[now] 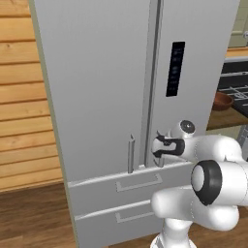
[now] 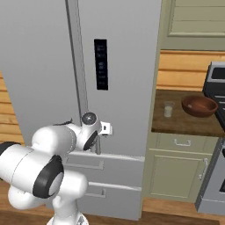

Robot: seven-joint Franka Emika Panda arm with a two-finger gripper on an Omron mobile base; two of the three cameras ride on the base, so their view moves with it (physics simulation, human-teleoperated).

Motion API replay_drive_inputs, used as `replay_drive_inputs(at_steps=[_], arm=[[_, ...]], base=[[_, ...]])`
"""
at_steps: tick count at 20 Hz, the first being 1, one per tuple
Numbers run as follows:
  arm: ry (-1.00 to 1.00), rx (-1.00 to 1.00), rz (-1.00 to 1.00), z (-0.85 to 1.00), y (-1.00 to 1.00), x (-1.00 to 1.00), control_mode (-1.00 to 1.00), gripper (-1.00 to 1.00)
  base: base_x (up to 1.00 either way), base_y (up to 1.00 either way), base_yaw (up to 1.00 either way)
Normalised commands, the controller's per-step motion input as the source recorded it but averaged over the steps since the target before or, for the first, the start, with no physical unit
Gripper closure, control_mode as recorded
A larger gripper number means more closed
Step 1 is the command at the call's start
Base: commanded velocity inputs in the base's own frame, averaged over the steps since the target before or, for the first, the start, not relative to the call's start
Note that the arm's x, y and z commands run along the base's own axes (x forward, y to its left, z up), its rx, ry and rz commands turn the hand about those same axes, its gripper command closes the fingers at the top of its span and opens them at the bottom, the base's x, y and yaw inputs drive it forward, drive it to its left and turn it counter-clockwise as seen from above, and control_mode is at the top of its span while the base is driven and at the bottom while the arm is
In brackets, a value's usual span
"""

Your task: Grab a lemon wedge from the fridge and one ice cube from the ice bowl, and put them in the glass of lemonade.

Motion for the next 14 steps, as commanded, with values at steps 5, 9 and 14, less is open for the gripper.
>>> replay_drive_inputs(at_steps=[5, 9, 14], arm=[[0.0, 0.0, 0.0, -0.02, 0.03, 0.16, -1.0, -1.0], [0.0, 0.0, 0.0, 0.0, 0.02, 0.08, -1.0, 1.0], [0.0, 0.0, 0.0, 0.0, 0.0, 0.0, -1.0, 1.0]], base=[[0.0, 0.0, 0.0], [0.0, 0.0, 0.0], [0.0, 0.0, 0.0]])
